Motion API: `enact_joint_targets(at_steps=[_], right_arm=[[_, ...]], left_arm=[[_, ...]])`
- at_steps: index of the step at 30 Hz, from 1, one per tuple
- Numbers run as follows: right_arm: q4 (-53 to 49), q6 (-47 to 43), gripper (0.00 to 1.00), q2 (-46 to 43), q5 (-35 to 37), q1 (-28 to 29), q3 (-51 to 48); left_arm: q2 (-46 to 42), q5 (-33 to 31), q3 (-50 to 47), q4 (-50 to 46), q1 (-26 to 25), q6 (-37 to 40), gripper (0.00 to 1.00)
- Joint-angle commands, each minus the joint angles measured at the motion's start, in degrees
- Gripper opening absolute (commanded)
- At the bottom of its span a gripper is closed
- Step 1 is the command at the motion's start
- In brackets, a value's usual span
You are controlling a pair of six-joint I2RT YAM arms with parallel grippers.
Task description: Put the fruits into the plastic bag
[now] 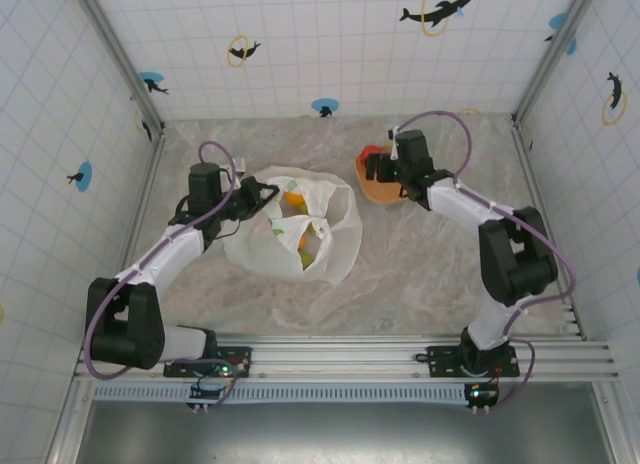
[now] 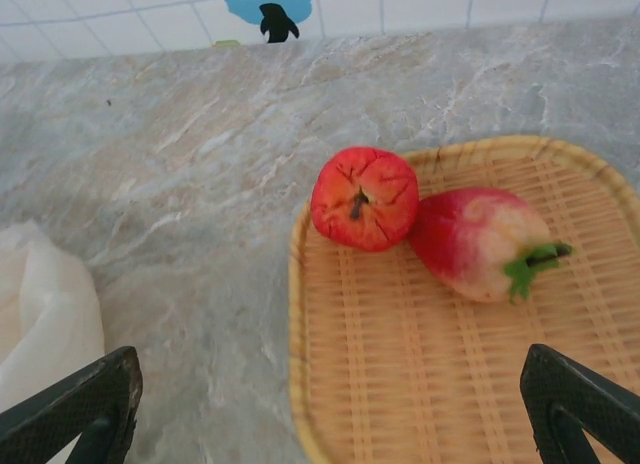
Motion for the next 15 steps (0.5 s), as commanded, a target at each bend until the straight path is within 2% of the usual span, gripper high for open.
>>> enact_joint_targets(at_steps=[1, 15], right_arm=[[-1.62, 4.1, 1.0, 4.33, 2.04, -0.06, 5.68], [-7.85, 6.92, 0.99, 21.11, 4.93, -0.06, 24.5]], left_arm=[[0.59, 0.66, 0.03, -0.37, 0.34, 0.82, 0.0], [0.58, 1.35, 0.09, -0.34, 0.35, 0.69, 0.0]])
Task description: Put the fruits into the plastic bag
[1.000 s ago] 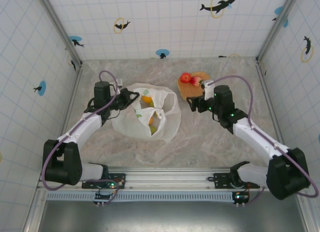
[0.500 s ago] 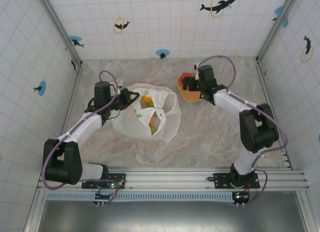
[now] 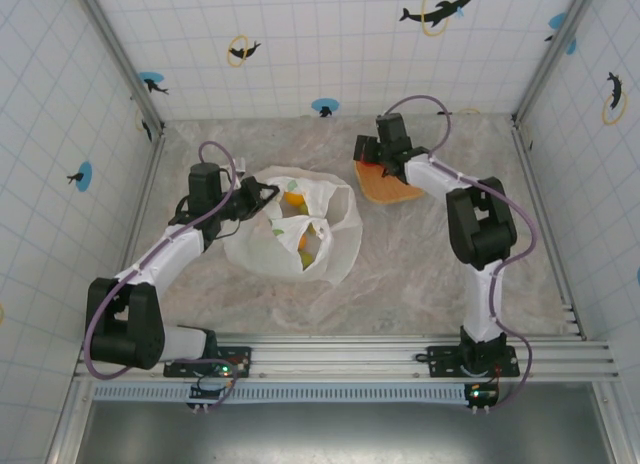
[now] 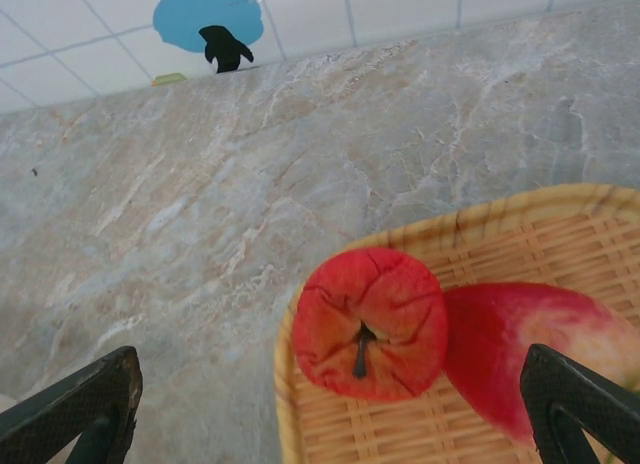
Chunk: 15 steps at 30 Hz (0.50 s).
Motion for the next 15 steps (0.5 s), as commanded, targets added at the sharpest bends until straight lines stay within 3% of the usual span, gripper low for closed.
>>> enact_joint_targets(at_steps=[1, 15], right_arm=[[-2.96, 1.29, 0.99, 3.32, 1.65, -0.05, 4.92], [-8.79, -0.03, 0.87, 12.95, 4.07, 0.03, 16.81]], left_arm=[[0.59, 1.17, 0.09, -0.26, 0.35, 0.7, 0.0], [0.59, 1.7, 0.11, -0.39, 0.35, 0.62, 0.0]])
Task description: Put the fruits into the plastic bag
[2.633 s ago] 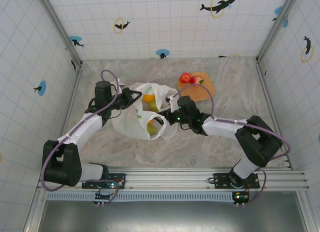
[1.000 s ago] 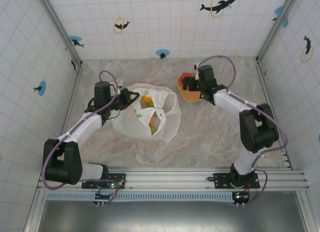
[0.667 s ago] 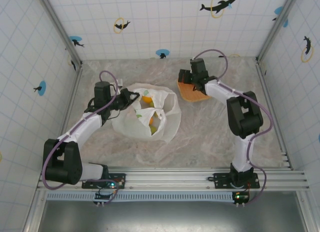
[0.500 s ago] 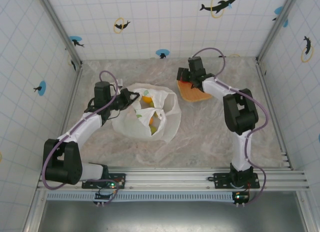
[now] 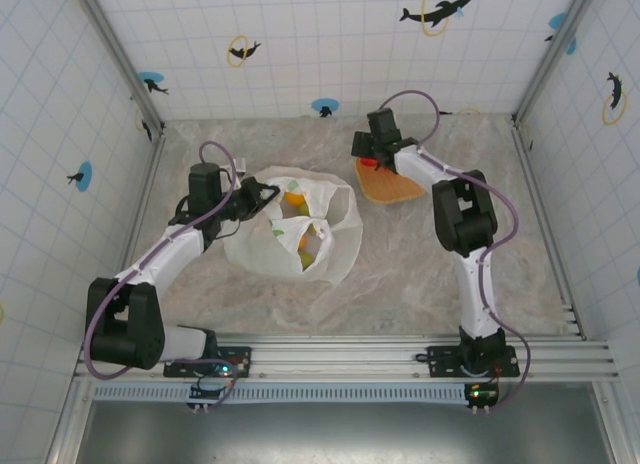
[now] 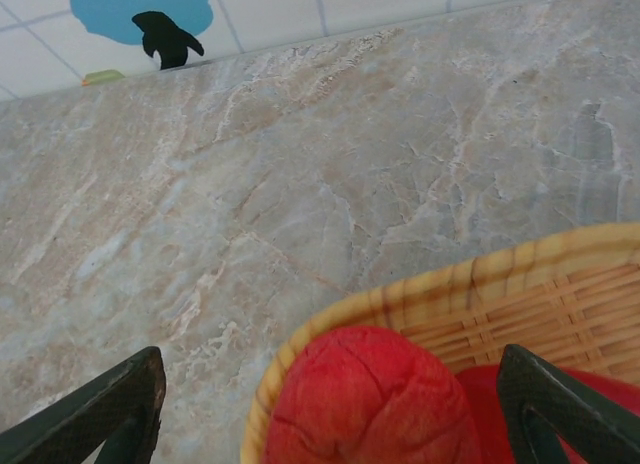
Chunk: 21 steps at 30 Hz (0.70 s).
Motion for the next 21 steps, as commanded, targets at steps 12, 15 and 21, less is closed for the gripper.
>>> enact_joint_targets(at_steps=[12, 15, 21], right_arm=[[-4.18, -2.57, 0.78, 6.19, 2.26, 0.16, 6.77], [-4.17, -2.76, 0.73, 6.5, 1.9, 0.14, 7.15], [-4.33, -3.35, 0.65, 6.35, 1.65, 0.12, 7.21]], left_arm=[[0.77, 1.01, -0.01, -0.35, 0.3, 0.56, 0.0], [0.77, 1.02, 0.03, -0.36, 0.35, 0.49, 0.0], [0.86, 1.01, -0.01, -0.37, 0.35, 0.53, 0.0]])
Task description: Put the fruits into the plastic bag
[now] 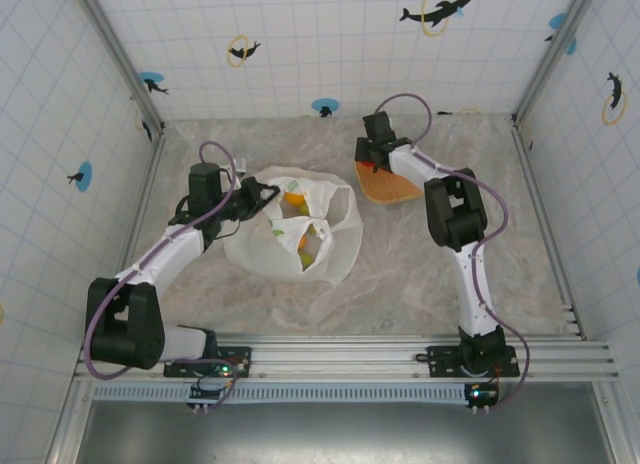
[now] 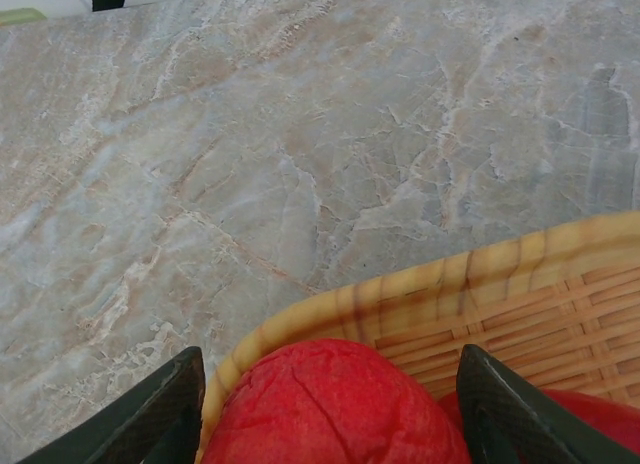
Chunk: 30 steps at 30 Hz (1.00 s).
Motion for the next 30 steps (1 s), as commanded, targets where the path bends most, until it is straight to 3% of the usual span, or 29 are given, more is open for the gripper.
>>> enact_joint_targets(at_steps=[1, 12, 16, 30], right_arm=[[-0.61, -0.62, 0.63, 0.89, -0.31, 0.07, 2.54], [-1.23, -1.8, 0.55, -4.78, -3.47, 0.08, -0.41], [-1.06, -1.99, 0.54, -12.19, -4.36, 0.12, -5.7], [11.19, -1.43, 0.53, -50.32, -15.12, 3.35, -50.55]], left_arm=[[0.83, 1.02, -0.02, -0.37, 0.3, 0.53, 0.0], [0.83, 1.15, -0.02, -0.42, 0.35, 0.53, 0.0], [1.01, 1.38, 0.07, -0.44, 0.33, 0.33, 0.0], [0.66, 1.64, -0.08, 0.07, 0.27, 0.08, 0.0]])
